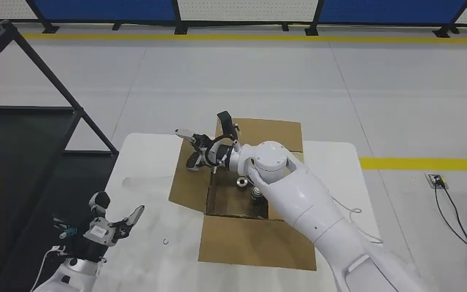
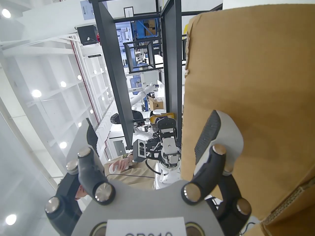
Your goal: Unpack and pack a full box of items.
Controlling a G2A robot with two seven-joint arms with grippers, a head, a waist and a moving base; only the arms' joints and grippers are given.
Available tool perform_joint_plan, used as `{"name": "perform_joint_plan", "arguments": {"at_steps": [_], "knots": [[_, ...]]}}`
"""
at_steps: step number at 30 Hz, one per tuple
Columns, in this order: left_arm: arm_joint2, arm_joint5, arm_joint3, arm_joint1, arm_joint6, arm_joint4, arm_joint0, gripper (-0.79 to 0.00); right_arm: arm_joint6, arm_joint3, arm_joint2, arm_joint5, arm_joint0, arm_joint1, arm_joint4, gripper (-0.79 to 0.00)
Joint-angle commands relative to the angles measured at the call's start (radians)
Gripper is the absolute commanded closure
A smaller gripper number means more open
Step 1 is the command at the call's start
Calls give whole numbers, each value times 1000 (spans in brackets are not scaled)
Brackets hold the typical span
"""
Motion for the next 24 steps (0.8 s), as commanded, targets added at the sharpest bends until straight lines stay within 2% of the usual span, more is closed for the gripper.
{"name": "perform_joint_plan", "arguments": {"at_steps": [1,8,13,18,24], "knots": [[25,0,-9,-1,-7,11,-10,-785,-9,34,-11,0,8,-18,4,-785],[111,22,-9,-7,-50,32,-65,-785,-32,118,-43,-4,26,-70,-8,-785],[166,84,32,-11,-90,105,-119,-785,-2,161,-41,-50,33,-90,-15,-785],[189,90,64,-14,-88,101,-142,-785,76,191,3,-141,34,-77,-2,-785],[188,90,68,-14,-85,100,-143,-785,228,189,83,-245,15,-22,-10,-785]]}}
